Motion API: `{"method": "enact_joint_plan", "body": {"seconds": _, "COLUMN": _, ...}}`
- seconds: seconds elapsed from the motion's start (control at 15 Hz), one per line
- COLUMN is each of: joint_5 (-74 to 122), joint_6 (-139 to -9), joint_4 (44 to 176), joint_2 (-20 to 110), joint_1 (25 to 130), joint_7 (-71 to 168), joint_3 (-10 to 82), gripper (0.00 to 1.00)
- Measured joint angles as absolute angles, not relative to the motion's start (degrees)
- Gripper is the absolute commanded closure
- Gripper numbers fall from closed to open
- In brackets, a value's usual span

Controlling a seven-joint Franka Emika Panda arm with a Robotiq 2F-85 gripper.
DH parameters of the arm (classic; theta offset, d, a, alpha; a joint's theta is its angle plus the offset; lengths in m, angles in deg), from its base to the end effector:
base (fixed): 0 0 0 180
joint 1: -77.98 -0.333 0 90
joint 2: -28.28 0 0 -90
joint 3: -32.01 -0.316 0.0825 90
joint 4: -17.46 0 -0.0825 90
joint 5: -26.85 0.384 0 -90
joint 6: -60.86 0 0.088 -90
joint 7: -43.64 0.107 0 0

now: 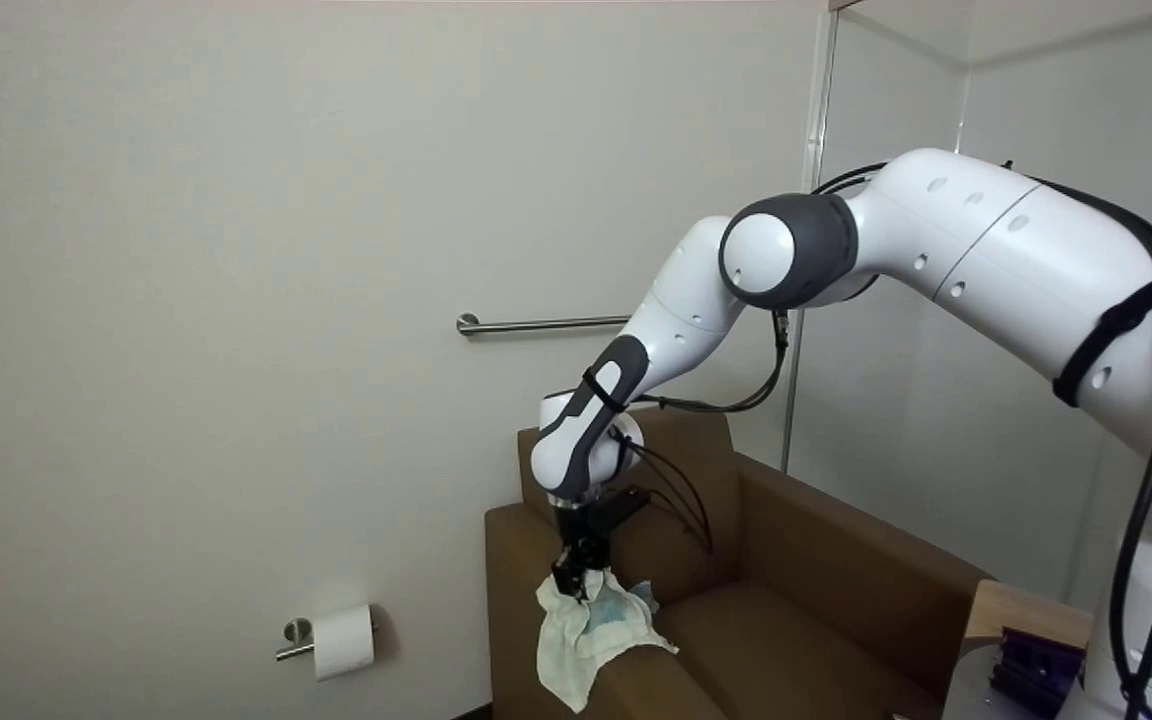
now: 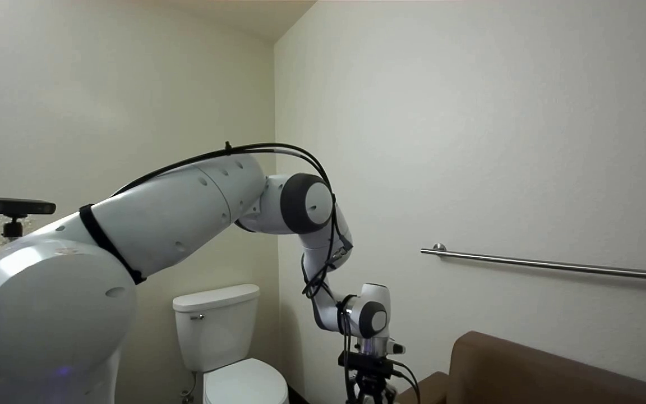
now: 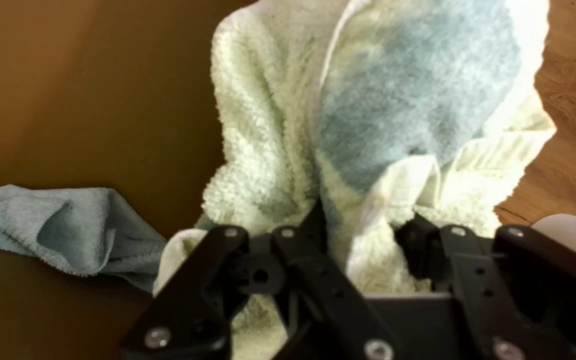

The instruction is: Use the towel to wipe the sofa's left arm

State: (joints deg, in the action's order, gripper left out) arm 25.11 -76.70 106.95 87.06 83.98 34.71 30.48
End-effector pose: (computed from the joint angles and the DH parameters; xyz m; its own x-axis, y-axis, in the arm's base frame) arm 0.6497 -0.0523 0.0217 0.9789 0.0930 -0.1820 0.0880 -0.9955 -0.0355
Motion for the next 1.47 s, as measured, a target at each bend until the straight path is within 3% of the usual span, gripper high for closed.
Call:
{"method": "enact_joint_plan", "body": {"seconds": 0.07, "joint_5": 25.46, "joint_6": -76.19, "joint_4": 106.51, "joint_2": 87.26, "joint_1": 84.21, "joint_7": 34.7, "joint_3": 30.36, "gripper": 0.74}}
{"method": "enact_joint_plan", "body": {"seconds": 0.13, "joint_5": 25.52, "joint_6": -75.95, "joint_4": 106.29, "joint_2": 87.38, "joint_1": 84.43, "joint_7": 34.7, "joint_3": 30.18, "gripper": 0.91}}
{"method": "enact_joint_plan", "body": {"seconds": 0.87, "joint_5": 25.28, "joint_6": -75.8, "joint_4": 107.66, "joint_2": 86.5, "joint_1": 83.72, "joint_7": 34.55, "joint_3": 30.08, "gripper": 0.91}}
{"method": "enact_joint_plan", "body": {"seconds": 1.47, "joint_5": 25.49, "joint_6": -76.09, "joint_4": 118.55, "joint_2": 81.27, "joint_1": 83.84, "joint_7": 34.55, "joint_3": 29.79, "gripper": 0.91}}
